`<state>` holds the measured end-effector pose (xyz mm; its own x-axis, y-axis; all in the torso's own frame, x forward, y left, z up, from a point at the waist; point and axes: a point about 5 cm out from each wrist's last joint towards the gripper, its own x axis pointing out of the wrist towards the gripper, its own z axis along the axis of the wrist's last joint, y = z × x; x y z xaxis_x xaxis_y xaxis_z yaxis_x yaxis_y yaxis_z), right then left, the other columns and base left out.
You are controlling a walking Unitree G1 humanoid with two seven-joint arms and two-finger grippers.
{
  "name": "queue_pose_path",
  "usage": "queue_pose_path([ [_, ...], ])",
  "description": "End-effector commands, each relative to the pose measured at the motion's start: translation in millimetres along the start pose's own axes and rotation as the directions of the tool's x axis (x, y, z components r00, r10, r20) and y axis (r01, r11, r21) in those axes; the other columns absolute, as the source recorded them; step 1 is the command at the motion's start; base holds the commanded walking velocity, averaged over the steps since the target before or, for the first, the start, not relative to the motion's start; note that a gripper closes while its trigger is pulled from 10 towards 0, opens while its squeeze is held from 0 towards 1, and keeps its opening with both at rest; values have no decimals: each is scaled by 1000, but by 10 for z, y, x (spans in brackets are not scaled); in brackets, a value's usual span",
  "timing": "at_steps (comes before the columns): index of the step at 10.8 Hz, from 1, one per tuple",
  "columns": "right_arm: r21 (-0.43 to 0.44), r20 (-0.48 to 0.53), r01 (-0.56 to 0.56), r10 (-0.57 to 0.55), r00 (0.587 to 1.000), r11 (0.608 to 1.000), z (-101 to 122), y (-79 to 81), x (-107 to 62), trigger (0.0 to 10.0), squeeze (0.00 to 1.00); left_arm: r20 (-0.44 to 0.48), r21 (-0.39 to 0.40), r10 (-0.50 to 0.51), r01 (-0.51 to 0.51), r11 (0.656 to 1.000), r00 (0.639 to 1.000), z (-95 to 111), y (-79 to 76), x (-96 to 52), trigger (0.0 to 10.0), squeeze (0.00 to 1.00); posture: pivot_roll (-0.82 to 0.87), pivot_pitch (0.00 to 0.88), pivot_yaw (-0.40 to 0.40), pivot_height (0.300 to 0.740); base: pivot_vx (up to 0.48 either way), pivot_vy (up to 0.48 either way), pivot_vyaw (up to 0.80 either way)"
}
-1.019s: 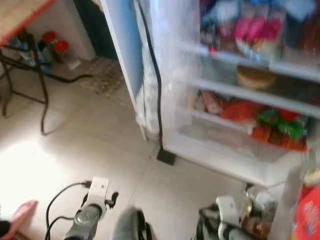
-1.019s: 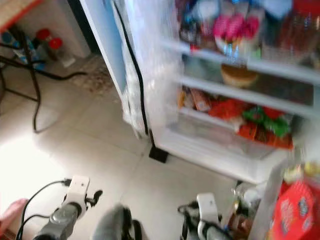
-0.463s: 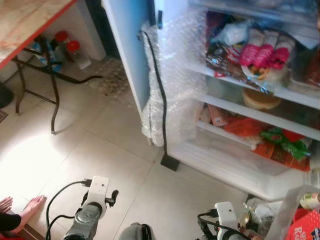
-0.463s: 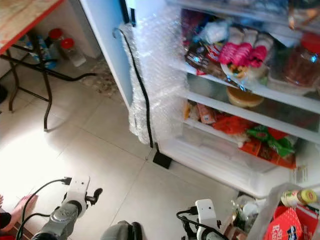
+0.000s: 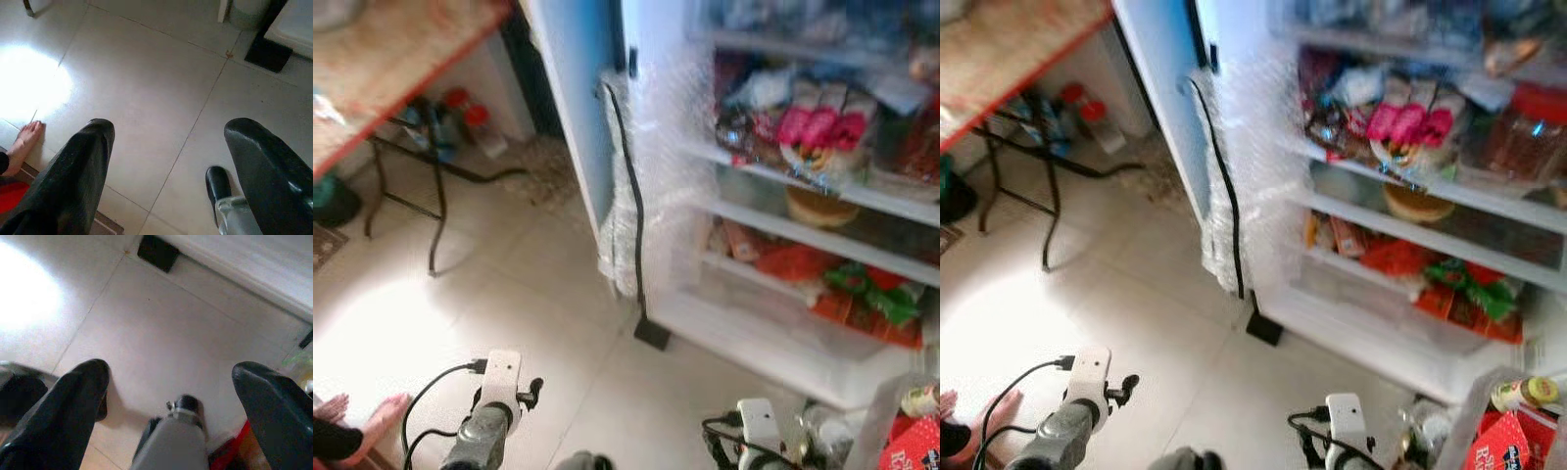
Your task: Restocking fridge
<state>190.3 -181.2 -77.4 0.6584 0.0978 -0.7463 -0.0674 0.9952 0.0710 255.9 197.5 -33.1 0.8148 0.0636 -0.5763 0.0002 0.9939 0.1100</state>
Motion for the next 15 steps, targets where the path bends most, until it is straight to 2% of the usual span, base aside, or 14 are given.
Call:
queue_pose_path([
  [1, 26, -23, 0, 1, 1000, 1000, -85, 33, -14, 10000, 0, -36, -9, 29, -30, 1000, 999, -69, 75, -18, 10000, 0, -81, 74, 111, 740, 0, 0, 0],
  [2, 23, -18, 2, -2, 1000, 1000, -40, 18, -2, 10000, 0, -42, -47, 48, -50, 998, 998, -56, 72, -9, 10000, 0, -79, 63, 104, 740, 0, 0, 0],
  [7, 19, 1, 32, -32, 999, 999, 119, -81, 26, 10000, 0, -58, -97, 74, -80, 992, 996, -48, -7, 6, 10000, 0, -37, 53, 36, 740, 0, 0, 0],
  [11, 19, 4, 34, -34, 999, 999, 120, -113, 18, 10000, 0, -83, -102, 71, -79, 992, 994, -151, -64, -27, 10000, 0, -54, 54, 29, 740, 0, 446, 0],
  [15, 26, -7, 41, -41, 999, 999, 115, -120, 19, 10000, 0, -82, -92, 64, -71, 993, 995, -143, -73, -23, 10000, 0, -60, 61, 41, 740, 0, 446, 0],
])
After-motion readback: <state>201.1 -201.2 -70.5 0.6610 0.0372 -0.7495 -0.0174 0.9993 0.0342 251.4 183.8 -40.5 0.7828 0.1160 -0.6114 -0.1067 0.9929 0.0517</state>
